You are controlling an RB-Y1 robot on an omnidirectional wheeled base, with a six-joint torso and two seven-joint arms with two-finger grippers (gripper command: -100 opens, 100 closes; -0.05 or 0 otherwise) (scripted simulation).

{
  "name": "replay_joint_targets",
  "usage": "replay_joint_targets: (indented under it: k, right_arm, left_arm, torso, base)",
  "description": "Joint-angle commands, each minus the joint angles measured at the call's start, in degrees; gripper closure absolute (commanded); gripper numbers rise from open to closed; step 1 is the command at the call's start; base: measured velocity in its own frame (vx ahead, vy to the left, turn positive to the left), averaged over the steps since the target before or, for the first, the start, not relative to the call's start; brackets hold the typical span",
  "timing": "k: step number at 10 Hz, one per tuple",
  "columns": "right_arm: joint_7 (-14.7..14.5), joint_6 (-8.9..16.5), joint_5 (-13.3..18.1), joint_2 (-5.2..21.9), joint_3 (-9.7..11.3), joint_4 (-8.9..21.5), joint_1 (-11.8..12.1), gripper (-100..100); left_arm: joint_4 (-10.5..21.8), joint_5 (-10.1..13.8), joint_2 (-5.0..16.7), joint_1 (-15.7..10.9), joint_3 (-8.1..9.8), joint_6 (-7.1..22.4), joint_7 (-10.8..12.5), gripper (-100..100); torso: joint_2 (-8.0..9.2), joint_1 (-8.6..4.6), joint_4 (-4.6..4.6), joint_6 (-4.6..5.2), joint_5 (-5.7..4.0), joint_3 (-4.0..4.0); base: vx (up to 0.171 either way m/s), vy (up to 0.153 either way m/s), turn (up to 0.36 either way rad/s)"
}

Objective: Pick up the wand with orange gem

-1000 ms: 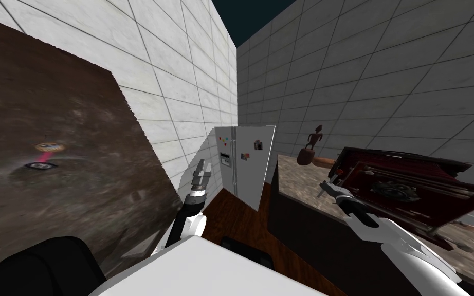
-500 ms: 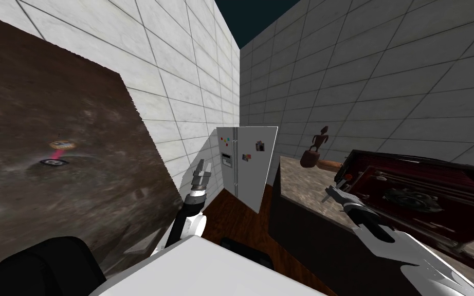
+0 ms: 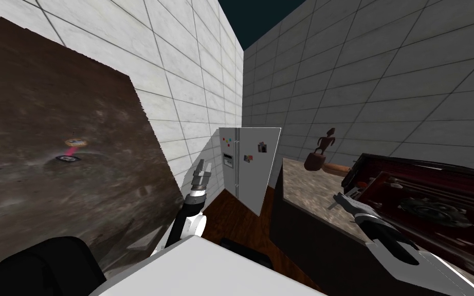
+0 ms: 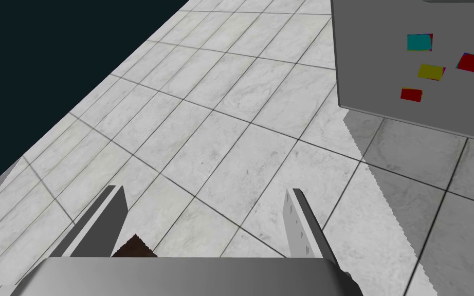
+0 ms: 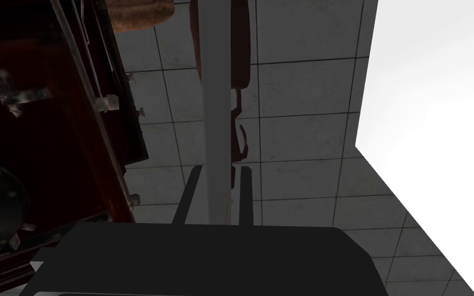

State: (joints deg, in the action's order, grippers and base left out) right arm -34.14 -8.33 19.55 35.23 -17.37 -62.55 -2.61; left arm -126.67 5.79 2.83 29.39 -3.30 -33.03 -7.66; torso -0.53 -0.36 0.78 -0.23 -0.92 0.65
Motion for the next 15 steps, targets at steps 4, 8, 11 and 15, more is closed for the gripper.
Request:
replay_joint_targets:
  k: [4, 8, 11, 15]
  right_arm:
    - [1.57, 2.05, 0.70, -0.70, -1.52, -8.48, 6.77, 100]
    - [2.80, 3.60, 1.36, -1.34, -2.98, -14.22, 11.17, 100]
    - [4.03, 5.14, 2.02, -1.98, -4.45, -19.05, 15.57, 100]
    - [5.21, 6.45, 2.69, -2.66, -5.92, -23.23, 19.51, 100]
  left_arm:
    - [0.00, 0.00, 0.00, 0.00, 0.00, 0.00, 0.00, 0]
    - [0.00, 0.00, 0.00, 0.00, 0.00, 0.00, 0.00, 0]
    - [0.00, 0.00, 0.00, 0.00, 0.00, 0.00, 0.00, 0]
    - [0.00, 0.00, 0.00, 0.00, 0.00, 0.00, 0.00, 0]
  torso:
    - [-0.01, 0.01, 0.03, -0.02, 0.02, 0.02]
    - [-0.08, -0.04, 0.07, 0.03, -0.01, 0.07]
    - [-0.06, -0.06, 0.05, 0.04, -0.03, 0.06]
    - [-0.05, 0.00, 0.04, 0.03, 0.03, 0.05]
  base:
    - [0.016, -0.007, 0.038]
    - [0.021, -0.013, 0.039]
    - [0.021, -0.012, 0.054]
    - [0.017, -0.012, 0.041]
